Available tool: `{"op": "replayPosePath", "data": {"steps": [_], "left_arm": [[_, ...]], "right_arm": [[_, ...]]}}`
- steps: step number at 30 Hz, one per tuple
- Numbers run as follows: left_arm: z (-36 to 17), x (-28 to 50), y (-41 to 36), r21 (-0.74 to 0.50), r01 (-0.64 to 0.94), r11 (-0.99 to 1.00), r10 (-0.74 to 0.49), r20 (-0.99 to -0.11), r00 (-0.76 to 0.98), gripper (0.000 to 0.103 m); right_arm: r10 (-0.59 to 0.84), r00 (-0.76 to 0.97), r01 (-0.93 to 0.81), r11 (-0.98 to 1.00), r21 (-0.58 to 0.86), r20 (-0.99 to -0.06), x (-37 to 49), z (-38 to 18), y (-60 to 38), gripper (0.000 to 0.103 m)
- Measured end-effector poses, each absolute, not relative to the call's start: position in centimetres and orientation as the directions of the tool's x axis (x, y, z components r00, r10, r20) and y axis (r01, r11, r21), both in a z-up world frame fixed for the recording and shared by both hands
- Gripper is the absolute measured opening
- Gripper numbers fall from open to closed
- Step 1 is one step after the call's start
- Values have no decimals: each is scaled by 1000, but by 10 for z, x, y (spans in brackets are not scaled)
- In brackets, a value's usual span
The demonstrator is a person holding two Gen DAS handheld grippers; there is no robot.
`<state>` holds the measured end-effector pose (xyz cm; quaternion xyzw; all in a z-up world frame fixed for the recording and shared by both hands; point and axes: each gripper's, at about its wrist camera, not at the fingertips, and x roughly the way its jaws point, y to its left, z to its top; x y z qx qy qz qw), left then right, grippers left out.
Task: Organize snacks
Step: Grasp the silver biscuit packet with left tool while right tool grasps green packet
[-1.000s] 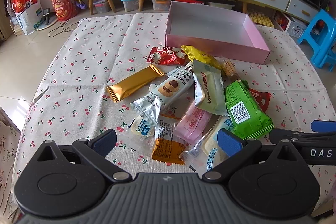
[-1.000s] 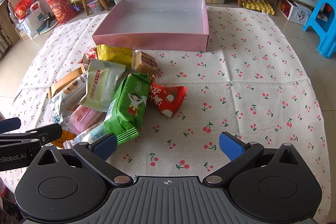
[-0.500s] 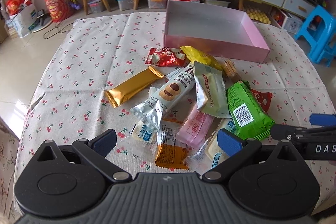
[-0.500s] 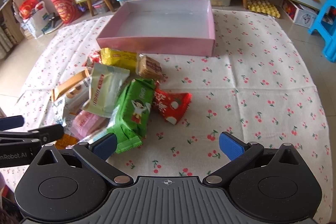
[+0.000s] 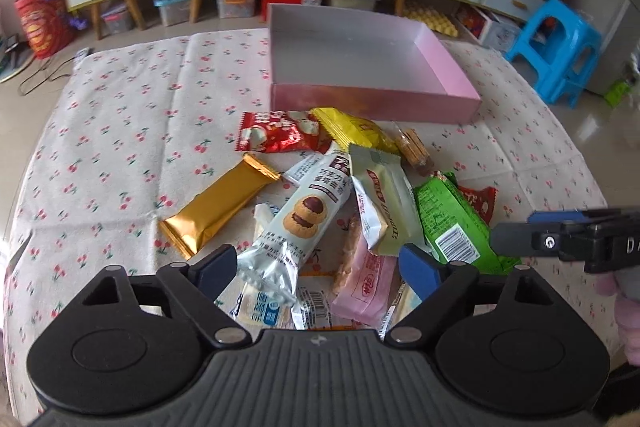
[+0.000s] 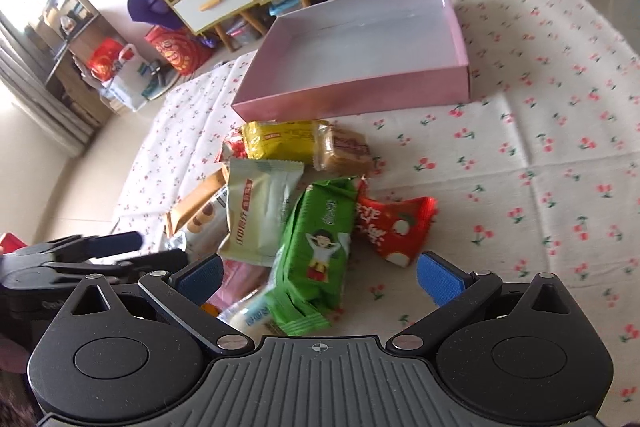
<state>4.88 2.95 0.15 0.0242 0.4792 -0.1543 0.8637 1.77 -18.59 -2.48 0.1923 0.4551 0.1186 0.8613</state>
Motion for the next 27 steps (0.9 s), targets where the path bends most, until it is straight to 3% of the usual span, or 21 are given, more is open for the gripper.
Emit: {"op": "replayPosePath", "data": {"steps": [3, 8, 13, 20, 27], "left_arm": [[-9, 56, 29, -93, 331, 939, -254, -838, 484, 63], [-17, 64, 32, -66, 355, 932, -247, -833, 496, 53], [-24, 69, 31, -52, 363, 930, -240, -835, 495, 42], [-28, 73, 36, -78, 342, 937, -245, -843, 479, 37], [-26, 75, 40, -124, 298, 946, -259, -843, 471, 33]], "right_arm": [[389, 539, -20, 893, 450, -747, 23, -31, -181, 103], [385, 501, -28, 902, 430, -775, 28, -41, -169, 98], [347, 495, -38, 925, 379, -796, 30, -47, -156, 85], [333, 477, -43, 933, 357, -814, 32, -56, -148, 52], [347, 484, -19, 922, 387, -803, 30, -51, -153, 50]]}}
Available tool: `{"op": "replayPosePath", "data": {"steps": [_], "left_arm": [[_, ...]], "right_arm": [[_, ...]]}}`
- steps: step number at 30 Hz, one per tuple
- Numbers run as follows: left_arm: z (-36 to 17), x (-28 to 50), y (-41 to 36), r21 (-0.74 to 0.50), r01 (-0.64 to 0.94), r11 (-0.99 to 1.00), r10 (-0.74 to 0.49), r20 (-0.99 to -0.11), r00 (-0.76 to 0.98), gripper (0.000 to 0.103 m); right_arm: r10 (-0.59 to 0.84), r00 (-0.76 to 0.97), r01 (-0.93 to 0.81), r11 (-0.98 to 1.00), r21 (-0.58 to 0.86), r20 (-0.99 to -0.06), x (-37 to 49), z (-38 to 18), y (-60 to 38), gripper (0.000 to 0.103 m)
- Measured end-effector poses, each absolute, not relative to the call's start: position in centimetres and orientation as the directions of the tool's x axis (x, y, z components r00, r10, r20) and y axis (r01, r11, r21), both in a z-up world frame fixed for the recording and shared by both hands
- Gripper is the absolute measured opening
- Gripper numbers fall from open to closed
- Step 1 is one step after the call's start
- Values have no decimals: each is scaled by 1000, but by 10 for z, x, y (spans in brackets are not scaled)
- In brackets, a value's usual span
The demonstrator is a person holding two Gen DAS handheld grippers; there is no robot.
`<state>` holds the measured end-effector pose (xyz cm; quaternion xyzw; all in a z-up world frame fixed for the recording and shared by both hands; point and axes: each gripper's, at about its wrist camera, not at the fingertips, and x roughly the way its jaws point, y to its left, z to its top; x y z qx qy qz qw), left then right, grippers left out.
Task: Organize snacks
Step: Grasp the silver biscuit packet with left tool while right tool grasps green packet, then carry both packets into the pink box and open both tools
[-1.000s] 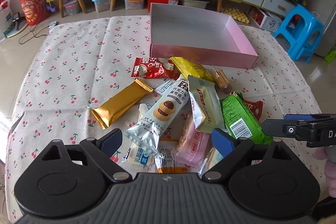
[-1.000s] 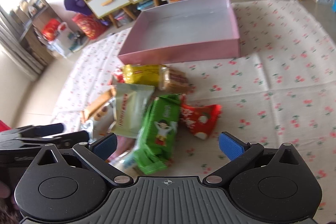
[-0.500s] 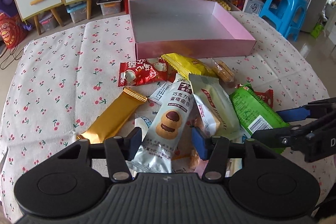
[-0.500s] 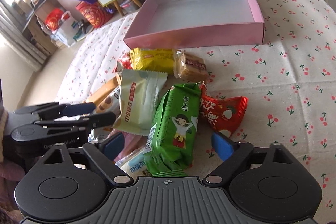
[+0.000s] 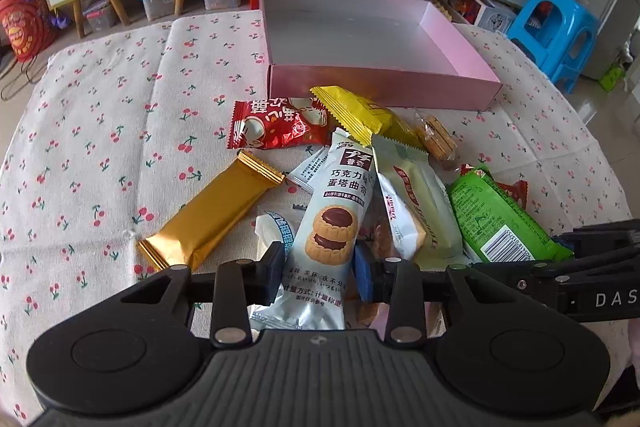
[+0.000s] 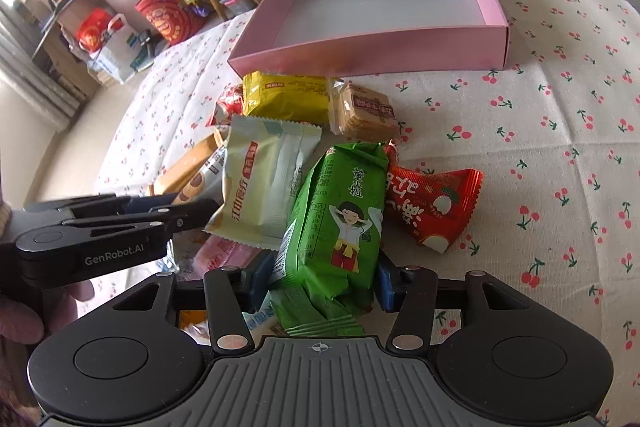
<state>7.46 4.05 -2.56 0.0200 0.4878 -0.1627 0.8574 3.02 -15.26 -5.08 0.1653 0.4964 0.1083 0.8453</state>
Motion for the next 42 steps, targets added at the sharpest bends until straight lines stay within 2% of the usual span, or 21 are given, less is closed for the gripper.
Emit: {"op": "replayPosePath", "data": {"steps": [18, 31, 42], "left_arm": [[4, 67, 63, -274, 197, 941, -337, -804, 491, 29], [17, 67, 67, -334, 176, 926, -375, -753, 542, 29], [29, 97, 52, -350, 147, 925, -365, -714, 597, 29]], "right_arm": [[437, 547, 43, 837, 546, -714, 24, -13, -190, 44], [461, 608, 85, 772, 630, -647, 27, 6, -211, 44], [463, 660, 126, 708, 695, -592, 57, 25, -232, 44]]}}
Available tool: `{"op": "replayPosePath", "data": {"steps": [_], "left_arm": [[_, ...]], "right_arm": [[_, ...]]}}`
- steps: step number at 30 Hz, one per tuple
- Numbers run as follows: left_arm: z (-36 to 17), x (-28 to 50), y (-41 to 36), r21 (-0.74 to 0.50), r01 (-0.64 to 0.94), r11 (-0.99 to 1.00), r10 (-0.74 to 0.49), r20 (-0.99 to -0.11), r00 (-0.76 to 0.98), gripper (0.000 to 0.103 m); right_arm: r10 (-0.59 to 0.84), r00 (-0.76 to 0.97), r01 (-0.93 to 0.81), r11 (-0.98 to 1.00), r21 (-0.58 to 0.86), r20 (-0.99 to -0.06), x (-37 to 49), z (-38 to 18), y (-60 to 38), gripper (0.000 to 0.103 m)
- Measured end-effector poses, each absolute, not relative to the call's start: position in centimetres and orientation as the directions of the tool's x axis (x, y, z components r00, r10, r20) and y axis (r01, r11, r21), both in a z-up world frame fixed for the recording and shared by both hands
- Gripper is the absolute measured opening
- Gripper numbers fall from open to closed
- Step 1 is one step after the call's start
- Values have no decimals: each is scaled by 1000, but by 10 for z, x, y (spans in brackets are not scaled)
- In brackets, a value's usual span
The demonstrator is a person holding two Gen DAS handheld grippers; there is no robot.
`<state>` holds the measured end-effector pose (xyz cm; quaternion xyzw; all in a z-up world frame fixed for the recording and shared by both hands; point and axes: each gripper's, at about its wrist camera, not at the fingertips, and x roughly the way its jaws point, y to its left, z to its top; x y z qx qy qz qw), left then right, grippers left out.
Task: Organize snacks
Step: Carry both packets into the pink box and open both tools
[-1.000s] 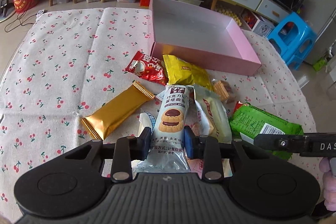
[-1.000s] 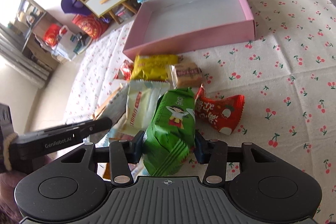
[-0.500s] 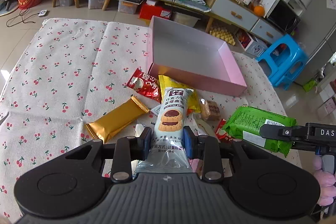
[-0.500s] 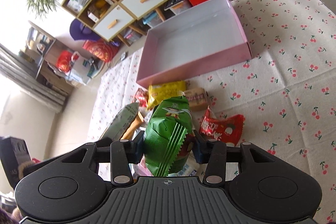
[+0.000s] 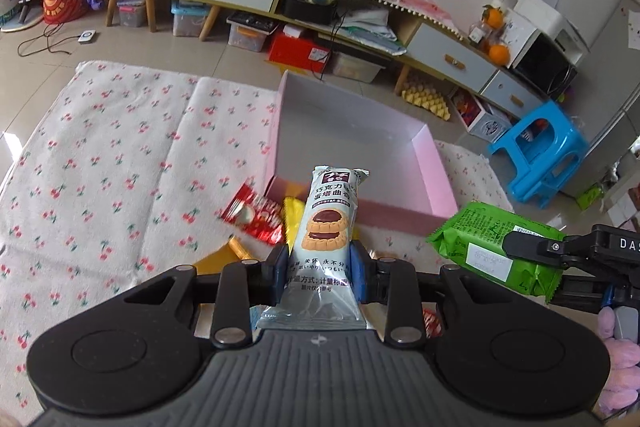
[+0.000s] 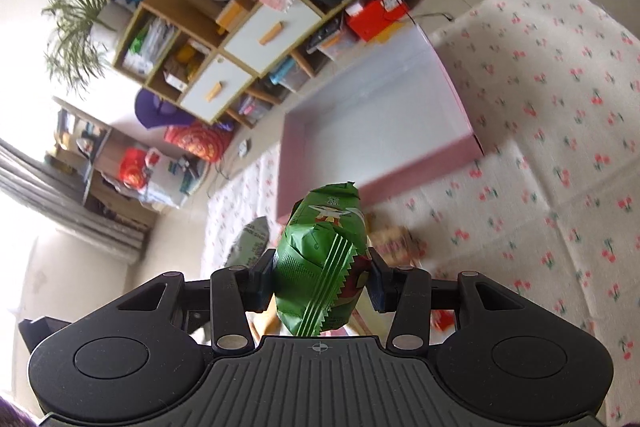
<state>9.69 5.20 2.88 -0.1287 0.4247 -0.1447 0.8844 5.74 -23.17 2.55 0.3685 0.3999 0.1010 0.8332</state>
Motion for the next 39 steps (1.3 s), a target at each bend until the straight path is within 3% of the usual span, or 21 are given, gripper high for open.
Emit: {"op": "replayPosePath", "data": {"steps": [14, 24, 39], "left_arm": [[0, 170, 24, -357, 146, 923, -354, -633, 689, 29], [-19, 188, 7, -301, 124, 946, -300, -659, 689, 29], [-23, 188, -2, -201, 138, 970, -239, -682, 691, 31]], "right_arm": [[348, 722, 183, 737, 650, -598, 141, -10, -242, 44], [292, 730, 250, 728, 639, -618, 168, -44, -255, 44], [245, 729, 254, 770, 585, -639, 169, -50, -258, 46]]}}
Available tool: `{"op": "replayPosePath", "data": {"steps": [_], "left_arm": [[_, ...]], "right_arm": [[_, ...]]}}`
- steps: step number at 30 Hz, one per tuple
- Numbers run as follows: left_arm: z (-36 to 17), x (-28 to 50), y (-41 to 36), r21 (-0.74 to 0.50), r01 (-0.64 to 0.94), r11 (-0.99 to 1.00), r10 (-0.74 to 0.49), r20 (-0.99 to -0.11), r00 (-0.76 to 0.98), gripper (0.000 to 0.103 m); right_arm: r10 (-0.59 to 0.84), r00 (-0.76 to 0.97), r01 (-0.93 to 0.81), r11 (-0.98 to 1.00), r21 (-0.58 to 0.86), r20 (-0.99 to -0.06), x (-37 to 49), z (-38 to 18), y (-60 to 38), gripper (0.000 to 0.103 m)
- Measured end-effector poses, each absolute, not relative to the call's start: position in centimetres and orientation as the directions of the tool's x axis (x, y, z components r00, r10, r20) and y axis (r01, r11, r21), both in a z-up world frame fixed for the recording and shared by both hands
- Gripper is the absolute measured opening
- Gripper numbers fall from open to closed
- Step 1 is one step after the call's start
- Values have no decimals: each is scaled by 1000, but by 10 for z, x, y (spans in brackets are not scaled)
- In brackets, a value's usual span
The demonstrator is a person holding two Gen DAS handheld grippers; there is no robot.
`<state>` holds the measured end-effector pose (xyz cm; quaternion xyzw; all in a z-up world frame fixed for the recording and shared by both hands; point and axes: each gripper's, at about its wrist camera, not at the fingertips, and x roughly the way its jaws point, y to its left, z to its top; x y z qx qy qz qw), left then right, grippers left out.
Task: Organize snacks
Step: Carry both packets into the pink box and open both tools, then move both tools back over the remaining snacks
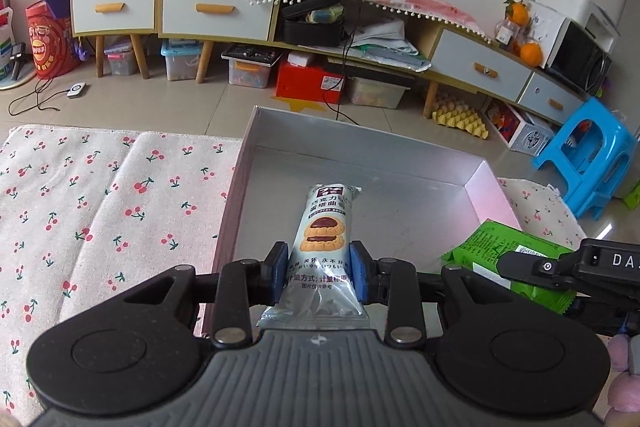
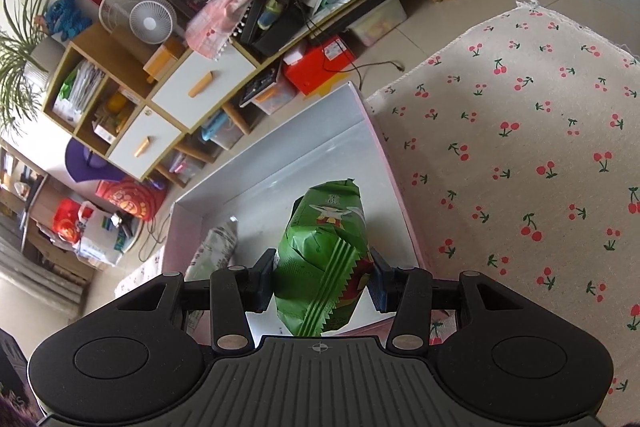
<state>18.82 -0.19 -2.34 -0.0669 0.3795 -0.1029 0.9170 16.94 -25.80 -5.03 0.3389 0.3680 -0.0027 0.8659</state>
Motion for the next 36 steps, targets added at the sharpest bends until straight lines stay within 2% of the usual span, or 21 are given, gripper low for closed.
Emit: {"op": "replayPosePath", "data": {"steps": [3, 4, 5, 6, 10, 13, 15, 22, 28, 36], "left_arm": [[-21, 188, -3, -201, 142, 969, -243, -682, 690, 33], [-20, 187, -4, -198, 144, 970, -241, -677, 696, 35], [-19, 187, -7, -195, 149, 969, -243, -676, 695, 38], [-18, 186, -7, -196, 151, 969, -245, -679, 692, 46], [-12, 182, -9, -209, 153, 966, -255, -680, 687, 63], [-9, 175, -9, -208, 152, 966, -254, -674, 693, 73], [-6, 171, -8, -207, 154, 966, -254, -672, 695, 76], [2, 157, 0, -205, 143, 968, -246, -681, 689, 92], [11, 143, 8, -177, 141, 974, -225, -692, 686, 99], [27, 125, 19, -149, 134, 980, -200, -707, 678, 102]], "right_arm": [[240, 735, 254, 769, 586, -634, 169, -48, -258, 49], [242, 736, 258, 763, 592, -632, 168, -47, -259, 53], [243, 738, 263, 756, 600, -629, 168, -46, -260, 66], [240, 743, 266, 751, 605, -625, 167, -45, -261, 73], [257, 753, 242, 748, 618, -606, 164, -37, -261, 74], [260, 755, 224, 761, 609, -602, 159, -30, -260, 76], [253, 755, 214, 778, 591, -605, 156, -25, -257, 81], [246, 743, 175, 827, 535, -623, 137, -8, -250, 87], [232, 723, 167, 855, 491, -651, 123, 3, -243, 87], [217, 687, 166, 883, 440, -693, 104, 18, -226, 90]]}}
